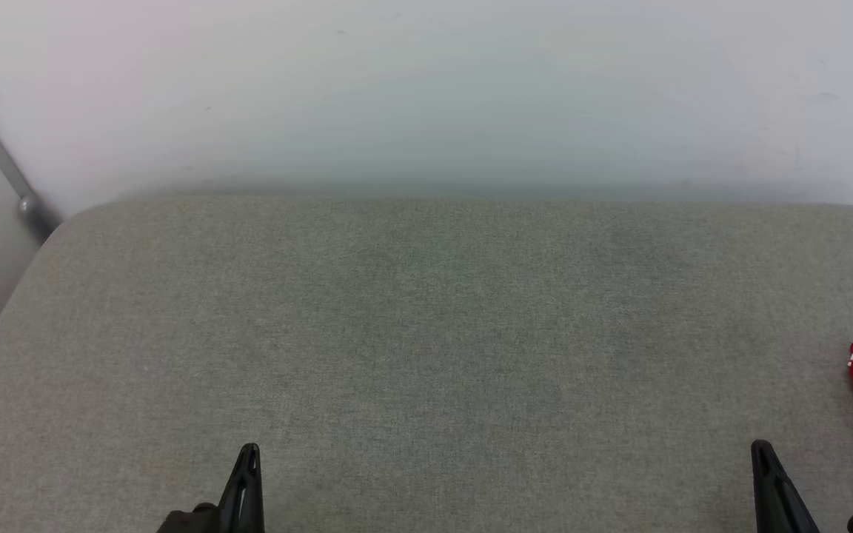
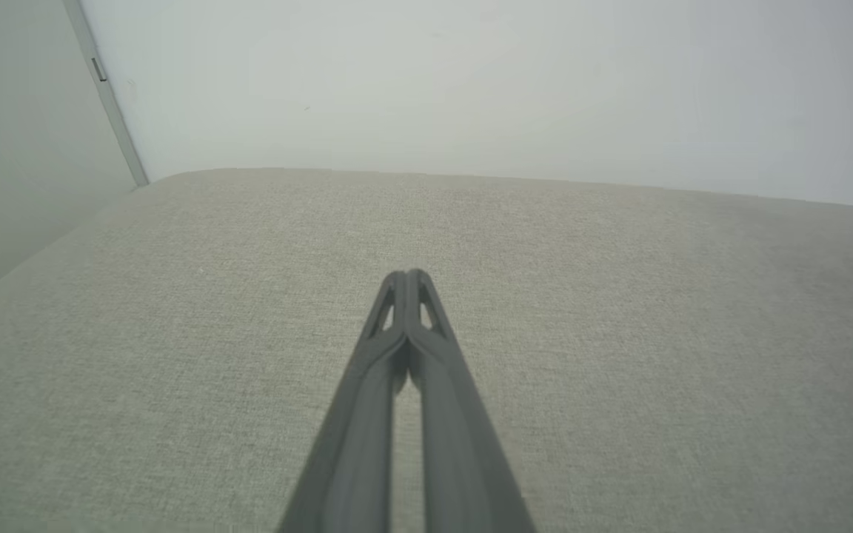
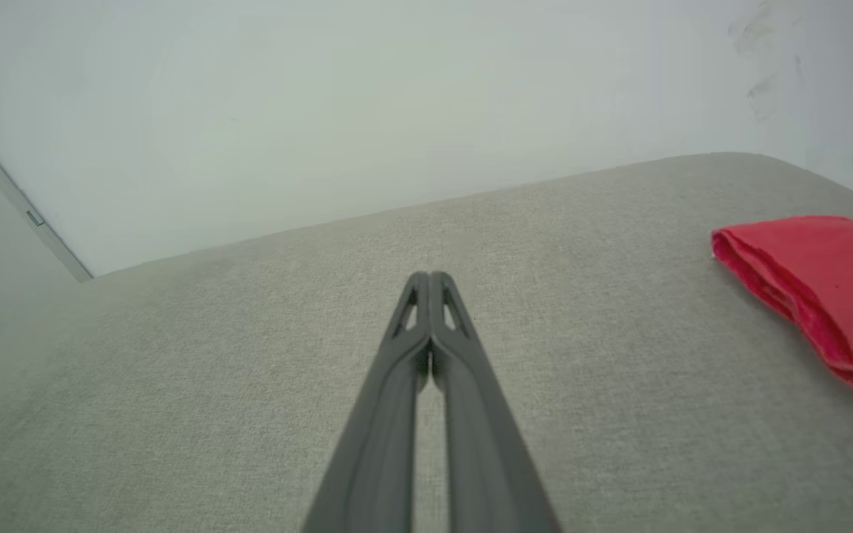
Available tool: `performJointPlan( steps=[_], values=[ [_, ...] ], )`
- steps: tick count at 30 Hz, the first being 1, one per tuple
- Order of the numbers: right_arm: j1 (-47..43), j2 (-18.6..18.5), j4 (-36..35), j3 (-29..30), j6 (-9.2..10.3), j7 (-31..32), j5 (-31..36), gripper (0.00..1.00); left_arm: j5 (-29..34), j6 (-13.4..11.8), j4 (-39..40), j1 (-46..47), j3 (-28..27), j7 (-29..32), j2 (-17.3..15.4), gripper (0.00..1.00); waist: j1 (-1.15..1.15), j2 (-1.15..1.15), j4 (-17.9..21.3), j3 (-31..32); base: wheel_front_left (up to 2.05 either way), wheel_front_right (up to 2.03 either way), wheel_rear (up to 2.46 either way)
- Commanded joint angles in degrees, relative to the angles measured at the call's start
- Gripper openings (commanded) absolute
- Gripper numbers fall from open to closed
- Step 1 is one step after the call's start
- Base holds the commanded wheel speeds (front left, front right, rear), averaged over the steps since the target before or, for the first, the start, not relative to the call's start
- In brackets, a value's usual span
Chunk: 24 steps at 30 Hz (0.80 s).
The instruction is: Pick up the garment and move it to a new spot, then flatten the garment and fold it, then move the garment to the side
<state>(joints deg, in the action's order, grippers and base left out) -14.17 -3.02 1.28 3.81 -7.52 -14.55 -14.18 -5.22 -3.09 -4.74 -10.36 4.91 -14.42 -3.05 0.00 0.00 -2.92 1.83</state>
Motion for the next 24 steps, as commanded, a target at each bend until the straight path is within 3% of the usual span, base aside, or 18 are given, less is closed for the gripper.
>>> performJointPlan(
  steps=[1,24],
  values=[
    [1.27,-0.24,-0.40,-0.12,0.00,0.59,-3.66,0.00,-3.94,0.40,0.68,0.78,-0.37,0.58,-0.24,0.00,0.00,0.00,0.06,-0.04,0.00,0.00,0.00],
    [7.15,-1.29,3.48,-0.68,0.01,5.51,-26.87,0.00,-29.82,3.53,-2.76,5.85,-2.12,5.40,-1.36,0.00,0.00,0.00,0.60,-0.41,0.00,0.00,0.00]
  ],
)
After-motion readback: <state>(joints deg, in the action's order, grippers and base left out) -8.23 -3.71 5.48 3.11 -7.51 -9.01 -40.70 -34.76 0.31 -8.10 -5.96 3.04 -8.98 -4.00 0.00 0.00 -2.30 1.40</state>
